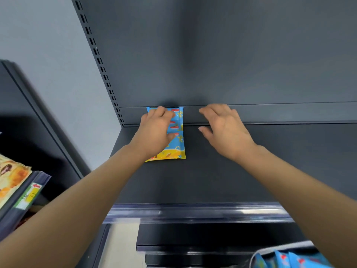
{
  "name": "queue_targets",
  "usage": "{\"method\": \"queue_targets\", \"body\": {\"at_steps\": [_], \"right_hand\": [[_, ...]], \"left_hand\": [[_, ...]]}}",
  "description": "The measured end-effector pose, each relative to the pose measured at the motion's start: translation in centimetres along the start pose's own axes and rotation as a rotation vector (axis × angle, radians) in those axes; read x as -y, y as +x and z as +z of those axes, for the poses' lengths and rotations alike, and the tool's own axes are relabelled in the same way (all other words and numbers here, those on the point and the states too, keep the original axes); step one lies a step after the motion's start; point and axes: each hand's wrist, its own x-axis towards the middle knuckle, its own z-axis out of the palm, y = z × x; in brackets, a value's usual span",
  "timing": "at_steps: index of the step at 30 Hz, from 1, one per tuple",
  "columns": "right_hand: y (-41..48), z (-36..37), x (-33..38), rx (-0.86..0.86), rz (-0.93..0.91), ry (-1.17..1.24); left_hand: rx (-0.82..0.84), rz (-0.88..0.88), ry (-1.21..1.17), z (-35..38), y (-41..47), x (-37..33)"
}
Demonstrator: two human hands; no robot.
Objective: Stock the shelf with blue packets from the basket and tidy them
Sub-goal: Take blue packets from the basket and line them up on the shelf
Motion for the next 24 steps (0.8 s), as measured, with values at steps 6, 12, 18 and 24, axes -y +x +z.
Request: {"method": "queue_targets", "body": {"at_steps": [6,12,18,24], "right_hand": [[-4.3,-6.4,-0.1,-0.252,-0.078,-0.100],[-11.4,-13.2,-1.8,-0.435,-0.066,-0.089],[-22.4,-21.7,-5.6,-0.563,-0.075,-0.123],[-27.6,-23.3,-7.8,-0.513,-0.078,-0.145]], "left_hand": [[-0.256,0.206,-0.041,-5.3,-2.8,-8.3],[-0.436,0.268,-0.022,-9.9,-8.2,-18.0],[-0.551,0.317,0.056,-12.7,-14.7,-30.5],[-0.519,0.288,-0.003,-11.1,-18.5,-35.2]]}}
